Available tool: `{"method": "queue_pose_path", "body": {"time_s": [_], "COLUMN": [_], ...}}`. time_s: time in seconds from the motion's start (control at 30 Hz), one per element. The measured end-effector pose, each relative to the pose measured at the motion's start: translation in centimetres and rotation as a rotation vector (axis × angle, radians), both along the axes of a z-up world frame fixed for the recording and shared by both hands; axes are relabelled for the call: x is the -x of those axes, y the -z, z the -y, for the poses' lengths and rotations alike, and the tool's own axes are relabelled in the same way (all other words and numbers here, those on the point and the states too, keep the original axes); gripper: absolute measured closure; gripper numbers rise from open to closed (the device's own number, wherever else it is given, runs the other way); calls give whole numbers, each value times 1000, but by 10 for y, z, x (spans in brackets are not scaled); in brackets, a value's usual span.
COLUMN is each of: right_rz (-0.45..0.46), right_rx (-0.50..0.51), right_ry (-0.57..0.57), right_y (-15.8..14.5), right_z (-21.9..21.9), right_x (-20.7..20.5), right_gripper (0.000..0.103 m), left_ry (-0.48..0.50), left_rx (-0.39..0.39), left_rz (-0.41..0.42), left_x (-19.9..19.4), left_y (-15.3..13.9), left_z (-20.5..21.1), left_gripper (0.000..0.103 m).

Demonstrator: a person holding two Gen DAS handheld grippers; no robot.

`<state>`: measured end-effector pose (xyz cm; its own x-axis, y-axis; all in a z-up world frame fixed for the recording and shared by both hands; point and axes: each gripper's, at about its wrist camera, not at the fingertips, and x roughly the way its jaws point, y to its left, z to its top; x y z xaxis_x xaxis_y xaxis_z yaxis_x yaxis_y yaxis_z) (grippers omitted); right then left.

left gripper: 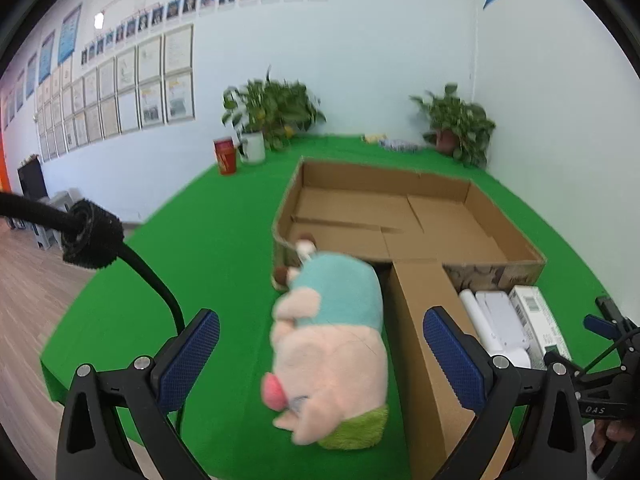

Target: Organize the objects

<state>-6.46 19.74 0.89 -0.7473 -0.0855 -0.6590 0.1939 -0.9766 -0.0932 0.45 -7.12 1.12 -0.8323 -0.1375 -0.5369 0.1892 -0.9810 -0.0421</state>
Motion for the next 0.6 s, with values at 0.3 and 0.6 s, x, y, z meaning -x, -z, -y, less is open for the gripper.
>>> {"method": "queue_pose_path", "body": {"time_s": [0.3, 0.6], "right_rz": [-136, -65], "right_rx": [333, 103], "right_ry": [-501, -339], "right_y": [-55, -15], "right_z": [46, 66], "right_x": [-33, 13], "right_gripper": [1, 1], "left_ry": [-28, 123], "left_rx": [-107, -351], "left_rz": [-32, 168], "left_x": [-12, 34], "left_y": [-4, 69], "left_z": [60, 63], "left_gripper": [0, 0]}}
